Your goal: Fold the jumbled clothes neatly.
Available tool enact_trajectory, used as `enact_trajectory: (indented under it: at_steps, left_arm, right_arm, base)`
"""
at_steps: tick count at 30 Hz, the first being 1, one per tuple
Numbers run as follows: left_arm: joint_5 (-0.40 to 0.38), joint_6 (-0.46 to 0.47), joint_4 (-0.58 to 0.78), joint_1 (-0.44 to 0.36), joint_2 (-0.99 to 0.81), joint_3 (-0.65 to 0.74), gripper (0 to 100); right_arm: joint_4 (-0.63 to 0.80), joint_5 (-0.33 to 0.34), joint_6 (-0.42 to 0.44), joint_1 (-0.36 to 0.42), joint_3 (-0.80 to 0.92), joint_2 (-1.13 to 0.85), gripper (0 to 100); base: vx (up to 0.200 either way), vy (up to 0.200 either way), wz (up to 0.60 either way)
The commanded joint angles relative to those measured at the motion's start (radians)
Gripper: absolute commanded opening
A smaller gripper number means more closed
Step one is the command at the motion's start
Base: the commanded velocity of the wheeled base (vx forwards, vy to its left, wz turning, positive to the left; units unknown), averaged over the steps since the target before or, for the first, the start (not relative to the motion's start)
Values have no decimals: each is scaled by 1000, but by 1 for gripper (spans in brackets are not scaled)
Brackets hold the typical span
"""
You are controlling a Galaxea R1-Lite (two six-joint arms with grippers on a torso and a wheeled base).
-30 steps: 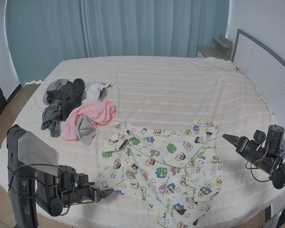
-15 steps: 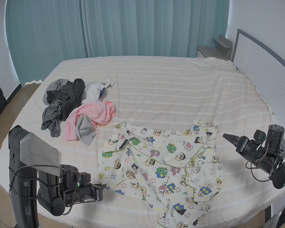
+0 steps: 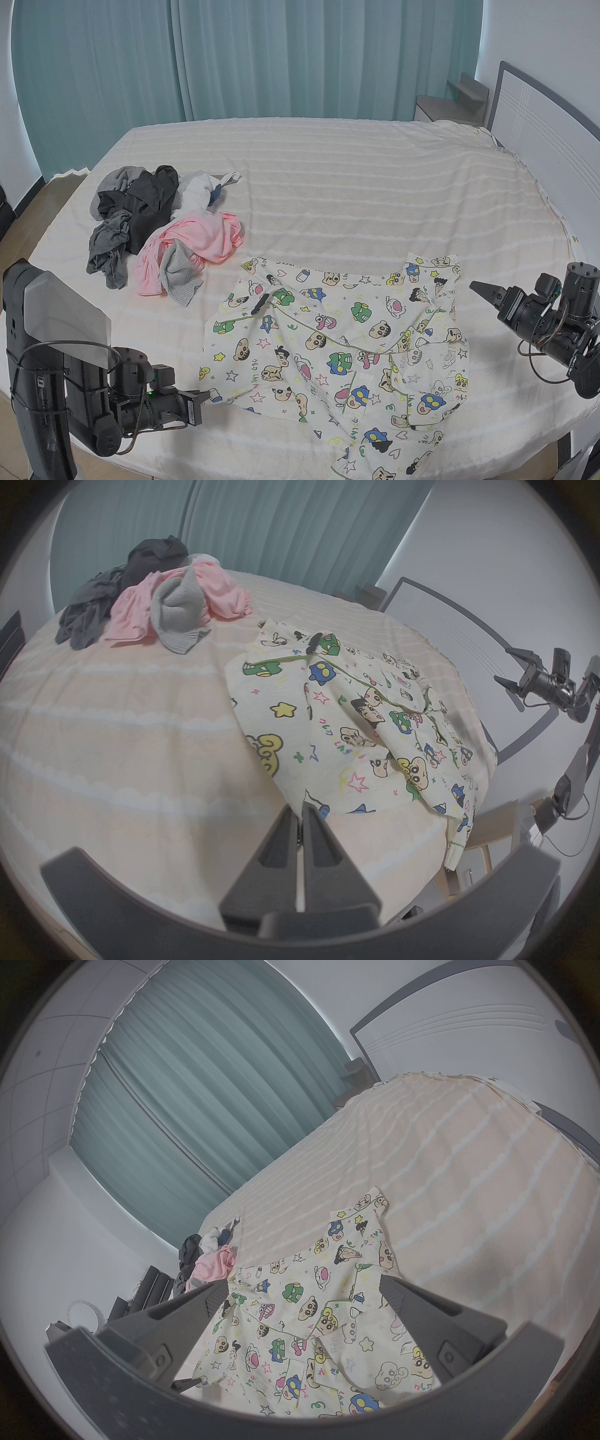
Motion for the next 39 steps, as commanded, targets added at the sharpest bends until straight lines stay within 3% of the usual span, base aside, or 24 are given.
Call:
enact_trajectory:
  at_steps: [1,11,17,28,39]
  left_arm:
    - [-9,-2,-18,43,-54,55,0]
    - [-22,-2,14,80,-77,92,0]
    - [-25,3,160,78,-102,92,0]
    - [-36,21,303,115,-162,92,0]
    - [-64,21,286,141,-146,89,0]
  right_arm:
    - [-1,1,0,0,-1,-11,100]
    - [-1,1,0,-7,7,-14,100]
    - [-1,1,2,-9,7,-14,100]
    - [-1,3,3,-9,20,-11,100]
    - [-1,1,2,-9,24,-12,100]
  base:
    - [0,0,0]
    - [0,0,0]
    - [0,0,0]
    - [0,0,0]
    - [0,0,0]
